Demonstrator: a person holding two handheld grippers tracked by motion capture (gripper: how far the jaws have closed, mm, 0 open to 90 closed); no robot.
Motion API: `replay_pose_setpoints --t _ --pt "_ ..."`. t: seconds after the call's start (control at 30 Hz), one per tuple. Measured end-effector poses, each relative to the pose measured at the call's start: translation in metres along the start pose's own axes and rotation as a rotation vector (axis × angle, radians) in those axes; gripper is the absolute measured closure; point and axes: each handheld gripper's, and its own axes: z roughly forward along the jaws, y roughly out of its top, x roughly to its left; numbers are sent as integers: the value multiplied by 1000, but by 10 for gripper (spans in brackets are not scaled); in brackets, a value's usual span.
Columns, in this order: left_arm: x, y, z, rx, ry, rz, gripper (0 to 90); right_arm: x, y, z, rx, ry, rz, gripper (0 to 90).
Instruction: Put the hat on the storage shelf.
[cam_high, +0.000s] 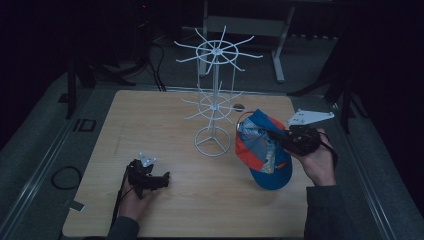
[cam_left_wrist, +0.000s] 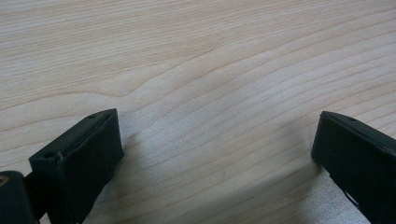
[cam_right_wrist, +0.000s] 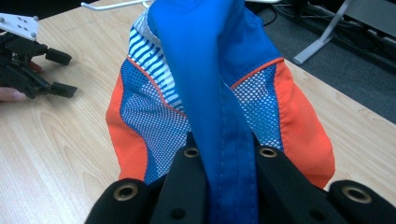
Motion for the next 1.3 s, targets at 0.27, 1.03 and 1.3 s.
replay_pose_setpoints --t 0.27,1.03,1.3 --pt "0 0 0 0 0 0 22 -2 4 -8 -7 -12 -6 884" --pt "0 0 0 0 0 0 22 4 16 -27 -64 -17 -7 885" --pt "0 0 0 0 0 1 22 7 20 -35 -95 -27 -6 886"
